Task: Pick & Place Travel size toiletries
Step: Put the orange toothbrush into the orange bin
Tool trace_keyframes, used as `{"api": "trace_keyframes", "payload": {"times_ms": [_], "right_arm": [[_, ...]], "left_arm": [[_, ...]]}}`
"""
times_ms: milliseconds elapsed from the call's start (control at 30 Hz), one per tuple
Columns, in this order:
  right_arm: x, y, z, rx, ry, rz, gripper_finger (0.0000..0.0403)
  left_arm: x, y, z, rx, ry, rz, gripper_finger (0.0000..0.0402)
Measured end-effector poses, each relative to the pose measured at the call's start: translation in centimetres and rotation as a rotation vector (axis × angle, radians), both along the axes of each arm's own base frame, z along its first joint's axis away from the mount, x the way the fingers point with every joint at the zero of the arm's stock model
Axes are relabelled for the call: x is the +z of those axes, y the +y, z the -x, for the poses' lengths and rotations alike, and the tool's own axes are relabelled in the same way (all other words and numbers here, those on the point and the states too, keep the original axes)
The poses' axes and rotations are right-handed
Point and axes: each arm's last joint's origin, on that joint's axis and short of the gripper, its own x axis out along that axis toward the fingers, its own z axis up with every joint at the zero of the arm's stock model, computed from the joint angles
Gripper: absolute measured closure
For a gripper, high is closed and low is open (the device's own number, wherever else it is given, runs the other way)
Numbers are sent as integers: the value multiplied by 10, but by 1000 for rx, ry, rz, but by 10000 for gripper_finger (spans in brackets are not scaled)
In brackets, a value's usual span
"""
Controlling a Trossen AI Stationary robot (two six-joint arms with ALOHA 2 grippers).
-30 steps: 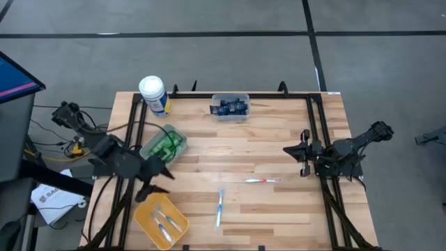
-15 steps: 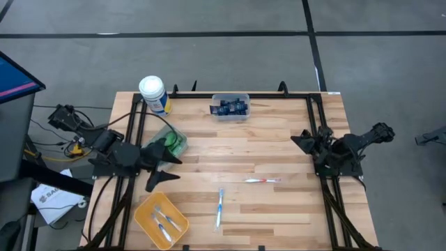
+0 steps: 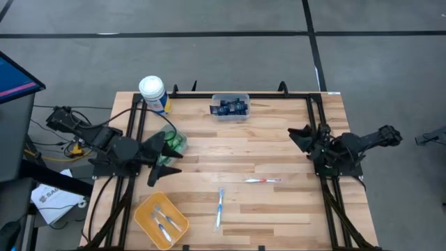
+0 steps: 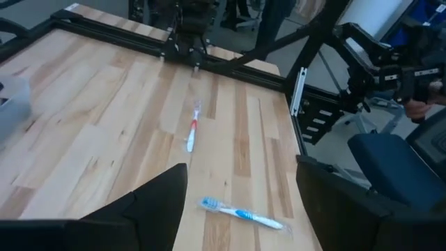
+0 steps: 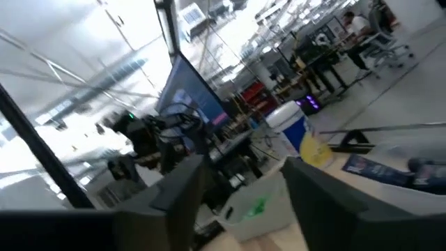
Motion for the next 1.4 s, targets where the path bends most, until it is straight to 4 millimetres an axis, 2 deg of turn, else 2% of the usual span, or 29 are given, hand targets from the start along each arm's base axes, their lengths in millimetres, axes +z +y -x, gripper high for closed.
{"api": "trace_keyframes", "payload": {"times_ms": [100, 167, 333, 500, 700, 867, 1100, 1400], "right_arm": [[8, -1, -4, -20, 81, 28, 170], [17, -1, -8, -31, 136, 55, 159], [35, 2, -23, -1, 316, 135, 155], [36, 8, -52, 79, 577, 202, 155], [18, 22, -89, 266, 903, 244, 155], [-2, 30, -108, 376, 1140, 204, 155], [-35, 40, -114, 550, 1388, 78, 155], [-70, 60, -115, 660, 1596, 93, 155]], "left_arm": [[0, 2, -1, 13, -5, 2, 134], [1, 3, -2, 19, -7, 3, 134], [1, 3, -2, 22, -12, 5, 134], [1, 4, -2, 28, -13, -3, 135], [1, 4, -2, 29, -13, -4, 135], [1, 4, -2, 29, -12, -5, 135], [1, 4, -2, 28, -12, -7, 135], [1, 4, -2, 28, -12, -7, 135]]}}
